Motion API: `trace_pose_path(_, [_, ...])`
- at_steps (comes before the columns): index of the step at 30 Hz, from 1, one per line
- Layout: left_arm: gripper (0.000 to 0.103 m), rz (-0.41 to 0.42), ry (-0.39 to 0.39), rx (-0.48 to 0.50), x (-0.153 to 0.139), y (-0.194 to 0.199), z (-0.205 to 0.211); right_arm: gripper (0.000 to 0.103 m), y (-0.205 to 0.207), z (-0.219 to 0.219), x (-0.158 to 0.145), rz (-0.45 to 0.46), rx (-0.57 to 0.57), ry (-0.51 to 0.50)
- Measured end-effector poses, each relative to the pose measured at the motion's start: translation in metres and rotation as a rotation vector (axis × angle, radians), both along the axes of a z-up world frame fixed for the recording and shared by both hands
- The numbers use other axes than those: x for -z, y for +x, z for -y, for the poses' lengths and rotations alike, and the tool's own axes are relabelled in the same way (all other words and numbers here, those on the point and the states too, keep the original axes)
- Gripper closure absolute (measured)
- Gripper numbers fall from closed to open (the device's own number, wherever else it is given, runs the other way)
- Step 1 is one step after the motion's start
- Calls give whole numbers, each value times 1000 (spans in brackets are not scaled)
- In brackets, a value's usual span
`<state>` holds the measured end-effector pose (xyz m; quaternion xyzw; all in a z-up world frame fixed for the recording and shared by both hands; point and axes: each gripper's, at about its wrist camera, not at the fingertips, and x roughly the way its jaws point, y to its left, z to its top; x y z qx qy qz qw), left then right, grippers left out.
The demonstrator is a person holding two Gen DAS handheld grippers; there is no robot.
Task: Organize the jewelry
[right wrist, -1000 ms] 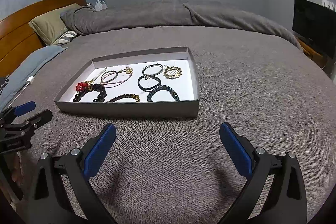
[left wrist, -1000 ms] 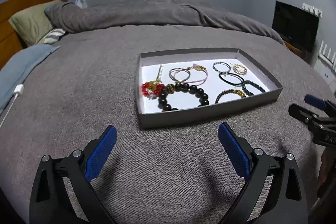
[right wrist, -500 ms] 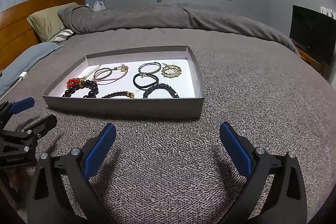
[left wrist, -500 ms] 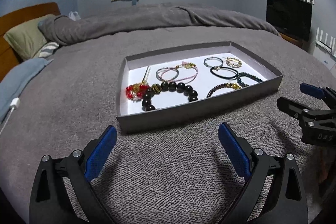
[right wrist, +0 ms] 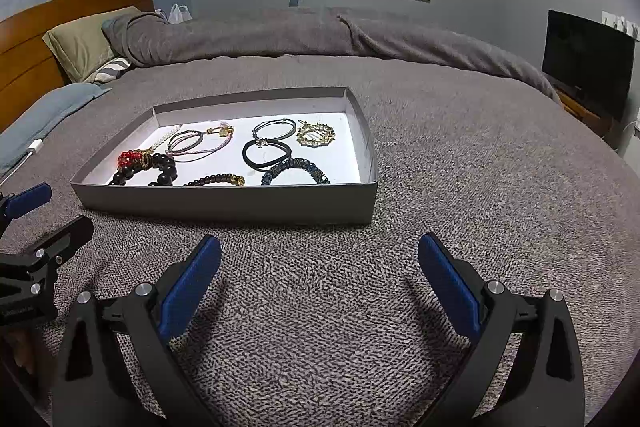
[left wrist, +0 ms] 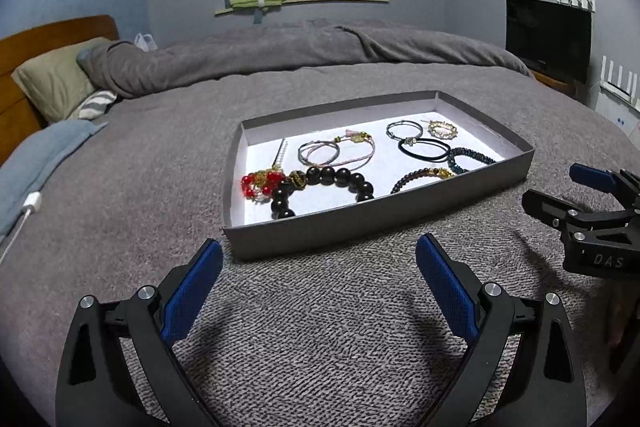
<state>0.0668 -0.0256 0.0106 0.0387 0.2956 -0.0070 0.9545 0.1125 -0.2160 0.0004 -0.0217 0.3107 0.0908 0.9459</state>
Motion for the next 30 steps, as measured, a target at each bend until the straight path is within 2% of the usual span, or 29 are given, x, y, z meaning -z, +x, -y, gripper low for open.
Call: trace_pose_path(30, [7,-3,-3,-20,0,0,-5,5,-1,0,1,1,-2,-6])
